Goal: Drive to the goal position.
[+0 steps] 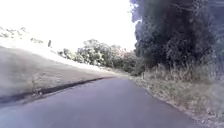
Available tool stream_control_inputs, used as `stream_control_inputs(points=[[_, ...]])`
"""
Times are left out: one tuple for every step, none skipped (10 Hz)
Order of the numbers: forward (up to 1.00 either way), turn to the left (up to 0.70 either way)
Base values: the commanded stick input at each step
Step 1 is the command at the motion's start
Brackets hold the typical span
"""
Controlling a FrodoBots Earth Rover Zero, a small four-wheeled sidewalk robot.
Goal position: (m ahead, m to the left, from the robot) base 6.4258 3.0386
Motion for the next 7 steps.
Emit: stream_control_inputs(points=[[0.7, 0.0], [0.7, 0.0], [0.7, 0.0], [0.7, 0.0], [0.7, 0.0], [0.7, 0.0], [0.7, 0.0]])
